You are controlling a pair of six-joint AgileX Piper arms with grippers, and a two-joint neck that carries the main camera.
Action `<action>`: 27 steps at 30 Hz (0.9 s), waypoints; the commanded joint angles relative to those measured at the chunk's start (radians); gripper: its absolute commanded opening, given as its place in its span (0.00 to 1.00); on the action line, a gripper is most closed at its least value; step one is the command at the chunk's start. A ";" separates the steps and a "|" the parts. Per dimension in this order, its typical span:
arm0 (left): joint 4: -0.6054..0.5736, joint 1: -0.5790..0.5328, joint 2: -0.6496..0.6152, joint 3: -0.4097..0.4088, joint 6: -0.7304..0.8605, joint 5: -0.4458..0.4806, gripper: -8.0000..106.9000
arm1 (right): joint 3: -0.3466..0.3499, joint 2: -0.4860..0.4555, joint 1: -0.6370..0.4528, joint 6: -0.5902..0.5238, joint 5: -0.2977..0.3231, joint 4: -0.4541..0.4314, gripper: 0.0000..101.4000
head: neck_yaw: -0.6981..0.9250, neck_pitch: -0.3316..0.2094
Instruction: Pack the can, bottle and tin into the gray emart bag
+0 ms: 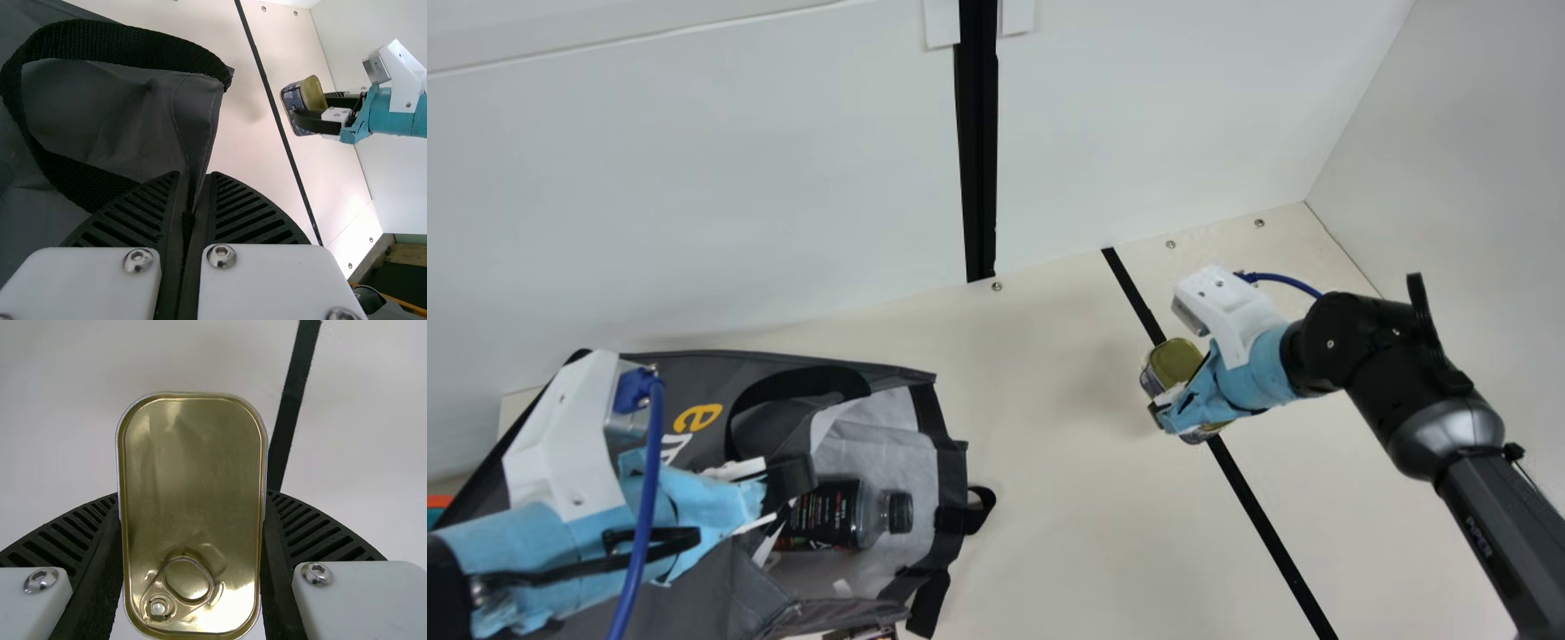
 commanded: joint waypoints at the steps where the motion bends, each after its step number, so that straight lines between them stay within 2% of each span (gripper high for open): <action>1: 0.000 0.000 0.000 0.000 0.000 0.000 0.16 | 0.009 -0.013 0.016 0.009 -0.001 -0.004 0.00 | -0.001 -0.023; 27: 0.000 0.000 0.000 0.000 0.000 0.000 0.16 | 0.115 -0.157 0.217 0.104 0.013 -0.039 0.00 | -0.001 -0.023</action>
